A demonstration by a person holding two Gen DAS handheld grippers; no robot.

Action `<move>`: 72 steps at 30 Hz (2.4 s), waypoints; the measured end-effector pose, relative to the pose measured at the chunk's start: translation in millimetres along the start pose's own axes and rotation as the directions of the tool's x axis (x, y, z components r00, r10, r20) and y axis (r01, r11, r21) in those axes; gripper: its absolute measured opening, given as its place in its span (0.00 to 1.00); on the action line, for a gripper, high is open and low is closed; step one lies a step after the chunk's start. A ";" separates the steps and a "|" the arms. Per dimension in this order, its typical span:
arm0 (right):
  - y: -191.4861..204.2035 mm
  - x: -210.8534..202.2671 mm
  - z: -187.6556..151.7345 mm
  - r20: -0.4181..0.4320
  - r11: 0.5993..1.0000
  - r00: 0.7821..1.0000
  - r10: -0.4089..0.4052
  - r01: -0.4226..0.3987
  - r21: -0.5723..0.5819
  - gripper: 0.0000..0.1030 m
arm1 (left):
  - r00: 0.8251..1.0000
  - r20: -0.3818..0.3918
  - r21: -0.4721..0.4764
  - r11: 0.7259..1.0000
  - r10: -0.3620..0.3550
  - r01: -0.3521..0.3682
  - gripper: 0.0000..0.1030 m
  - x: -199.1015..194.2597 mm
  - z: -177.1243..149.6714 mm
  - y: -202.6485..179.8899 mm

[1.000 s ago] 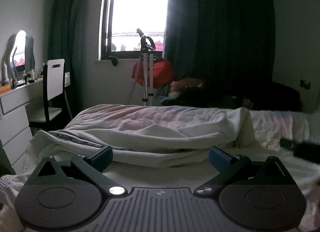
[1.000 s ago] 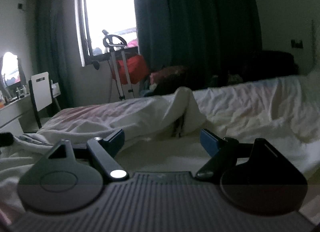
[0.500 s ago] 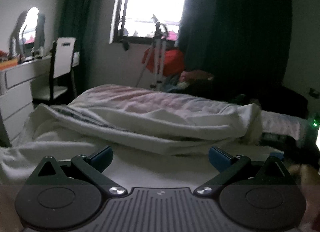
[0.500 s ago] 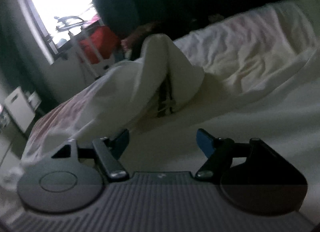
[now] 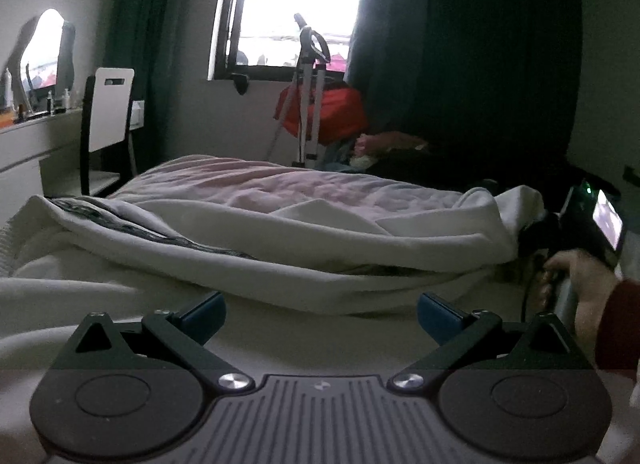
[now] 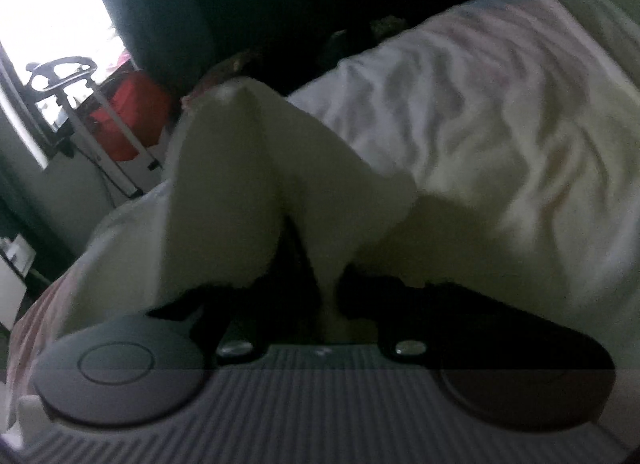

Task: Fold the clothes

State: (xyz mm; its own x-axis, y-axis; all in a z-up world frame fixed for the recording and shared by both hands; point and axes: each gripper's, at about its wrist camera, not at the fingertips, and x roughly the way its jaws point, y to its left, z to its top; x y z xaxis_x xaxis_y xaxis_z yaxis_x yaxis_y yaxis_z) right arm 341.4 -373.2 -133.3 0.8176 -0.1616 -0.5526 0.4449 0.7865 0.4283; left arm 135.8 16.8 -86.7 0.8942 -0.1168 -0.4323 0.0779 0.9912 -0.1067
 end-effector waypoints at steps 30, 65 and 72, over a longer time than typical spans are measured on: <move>-19.9 -188.9 120.9 0.437 0.948 0.896 -0.075 0.201 -0.248 0.10 | 0.999 -0.031 -0.198 0.979 0.040 -0.045 1.00 -36.2 10.5 37.9; -82.7 22.2 130.5 0.273 0.990 0.951 -0.143 0.140 0.031 0.69 | 0.992 0.034 -0.048 0.991 0.123 -0.122 1.00 20.3 12.4 8.2; -140.3 16.2 92.9 0.054 0.976 0.994 -0.094 0.082 0.203 0.71 | 0.997 0.008 -0.090 0.993 0.077 -0.076 1.00 -7.0 5.3 6.8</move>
State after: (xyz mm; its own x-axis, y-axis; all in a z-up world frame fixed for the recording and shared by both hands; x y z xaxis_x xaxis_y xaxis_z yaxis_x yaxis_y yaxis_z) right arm 326.2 -541.6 -135.9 0.7906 -0.2673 -0.5510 0.5750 0.6334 0.5178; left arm 132.5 24.7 -79.7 0.9011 -0.0396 -0.4318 -0.0305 0.9876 -0.1541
